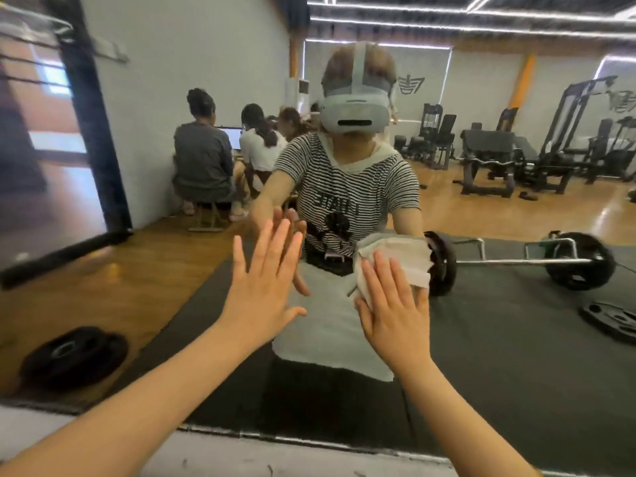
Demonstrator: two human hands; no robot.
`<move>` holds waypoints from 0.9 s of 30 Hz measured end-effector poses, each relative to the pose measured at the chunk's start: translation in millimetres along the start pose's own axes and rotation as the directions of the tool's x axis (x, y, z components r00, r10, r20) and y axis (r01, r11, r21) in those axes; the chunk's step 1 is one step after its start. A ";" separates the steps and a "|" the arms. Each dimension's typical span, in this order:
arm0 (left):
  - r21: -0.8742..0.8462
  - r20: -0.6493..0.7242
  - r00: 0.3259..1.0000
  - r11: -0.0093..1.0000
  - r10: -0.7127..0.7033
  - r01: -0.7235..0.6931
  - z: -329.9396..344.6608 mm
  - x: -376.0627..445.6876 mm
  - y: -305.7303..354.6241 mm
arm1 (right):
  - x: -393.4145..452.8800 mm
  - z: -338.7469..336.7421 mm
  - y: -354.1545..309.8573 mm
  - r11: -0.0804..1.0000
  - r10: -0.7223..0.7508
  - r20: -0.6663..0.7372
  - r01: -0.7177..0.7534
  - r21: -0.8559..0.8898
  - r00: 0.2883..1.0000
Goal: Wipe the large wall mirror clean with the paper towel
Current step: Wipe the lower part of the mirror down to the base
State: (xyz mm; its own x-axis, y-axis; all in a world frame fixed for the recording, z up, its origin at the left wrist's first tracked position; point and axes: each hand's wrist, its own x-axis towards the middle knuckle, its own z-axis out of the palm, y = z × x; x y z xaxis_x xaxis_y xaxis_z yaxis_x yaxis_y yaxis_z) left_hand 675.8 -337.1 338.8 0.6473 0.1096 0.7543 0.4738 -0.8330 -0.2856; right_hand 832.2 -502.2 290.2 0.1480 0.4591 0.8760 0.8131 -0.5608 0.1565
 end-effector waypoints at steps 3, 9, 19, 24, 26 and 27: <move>-0.012 0.048 0.997 0.999 -0.053 0.053 9.9 15.0 47.4 | -1.6 3.0 8.3 0.998 -0.038 -0.009 0.039 0.056 0.999; -0.018 0.123 0.984 0.991 -0.130 0.133 8.7 9.3 59.0 | -4.5 4.5 17.5 0.987 -0.113 0.010 0.111 0.114 0.994; 0.056 0.265 0.930 0.967 -0.253 0.247 -14.5 16.0 78.2 | -6.7 -4.0 26.0 0.976 -0.211 0.072 0.206 0.064 0.975; 0.058 0.178 0.937 0.954 -0.300 0.295 -17.3 22.6 91.7 | -5.1 4.1 30.7 0.974 -0.224 0.065 0.221 0.050 0.972; 0.039 0.155 0.942 0.954 -0.298 0.296 -11.3 24.5 95.8 | -3.6 5.4 28.5 0.976 -0.215 0.044 0.213 0.044 0.976; 0.034 0.156 0.942 0.955 -0.298 0.296 -8.2 24.9 96.7 | -3.1 6.0 29.1 0.976 -0.217 0.040 0.215 0.041 0.975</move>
State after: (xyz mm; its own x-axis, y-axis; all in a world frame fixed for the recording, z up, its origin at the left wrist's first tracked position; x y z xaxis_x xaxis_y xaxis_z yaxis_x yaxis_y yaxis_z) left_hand 732.8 -419.4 334.9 0.5616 0.4358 0.7033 0.6643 -0.7443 -0.0693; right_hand 858.8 -515.8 289.3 -0.0095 0.5966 0.8025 0.8484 -0.4199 0.3223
